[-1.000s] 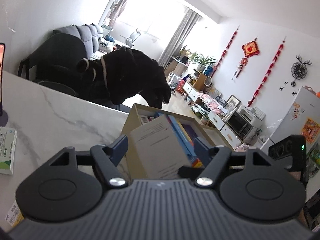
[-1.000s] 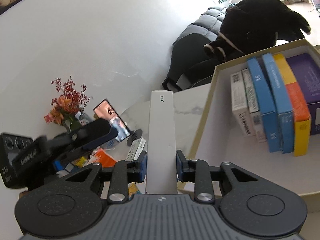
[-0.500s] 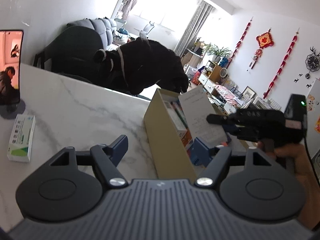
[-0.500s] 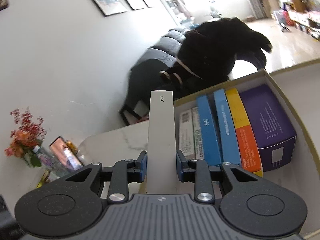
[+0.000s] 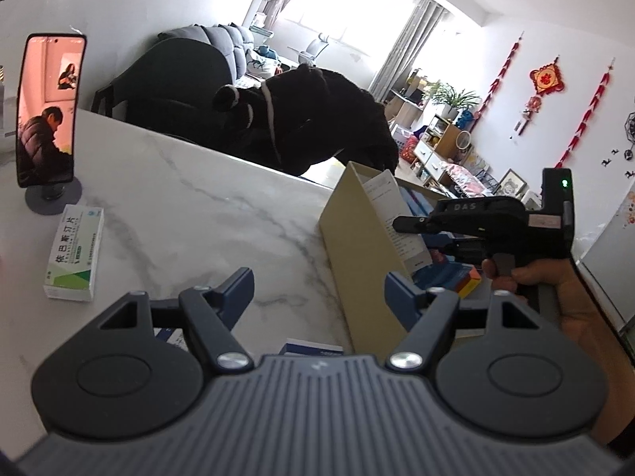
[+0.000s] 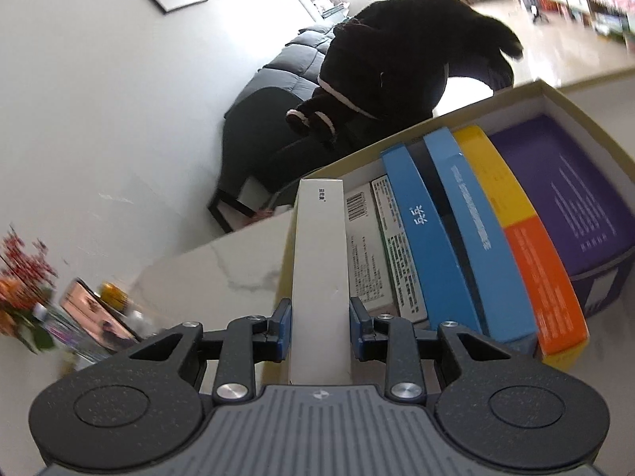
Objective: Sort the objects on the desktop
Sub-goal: 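Lower the long white box upright into the beige box with the right tool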
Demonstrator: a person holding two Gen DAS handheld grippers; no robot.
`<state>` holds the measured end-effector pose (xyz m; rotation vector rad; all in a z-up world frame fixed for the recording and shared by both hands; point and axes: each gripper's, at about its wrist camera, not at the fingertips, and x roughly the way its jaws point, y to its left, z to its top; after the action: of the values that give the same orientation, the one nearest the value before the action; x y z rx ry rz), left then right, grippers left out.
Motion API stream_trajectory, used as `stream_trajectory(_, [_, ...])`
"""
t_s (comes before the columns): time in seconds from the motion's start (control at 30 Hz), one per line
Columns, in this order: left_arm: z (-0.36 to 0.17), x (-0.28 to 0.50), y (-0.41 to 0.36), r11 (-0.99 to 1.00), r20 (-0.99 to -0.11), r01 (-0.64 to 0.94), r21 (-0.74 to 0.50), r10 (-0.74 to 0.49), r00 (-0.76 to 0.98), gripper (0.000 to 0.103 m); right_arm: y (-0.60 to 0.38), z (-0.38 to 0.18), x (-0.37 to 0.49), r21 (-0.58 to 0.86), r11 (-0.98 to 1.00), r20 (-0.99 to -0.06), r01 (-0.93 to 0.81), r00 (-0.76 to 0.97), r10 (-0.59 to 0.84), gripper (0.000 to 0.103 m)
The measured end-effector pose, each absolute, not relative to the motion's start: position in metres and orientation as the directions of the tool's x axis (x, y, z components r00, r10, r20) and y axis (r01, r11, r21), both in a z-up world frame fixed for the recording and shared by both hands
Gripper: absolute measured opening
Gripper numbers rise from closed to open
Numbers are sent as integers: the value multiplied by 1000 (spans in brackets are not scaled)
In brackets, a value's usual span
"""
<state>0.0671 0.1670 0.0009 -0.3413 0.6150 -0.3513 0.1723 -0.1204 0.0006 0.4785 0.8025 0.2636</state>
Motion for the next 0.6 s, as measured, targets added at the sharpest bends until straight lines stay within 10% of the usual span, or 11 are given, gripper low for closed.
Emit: stream_trajectory(0.6, [-7, 64, 186, 893, -516, 183, -412, -394, 761, 73, -87, 12, 186, 203, 952, -684, -229, 662, 306, 42])
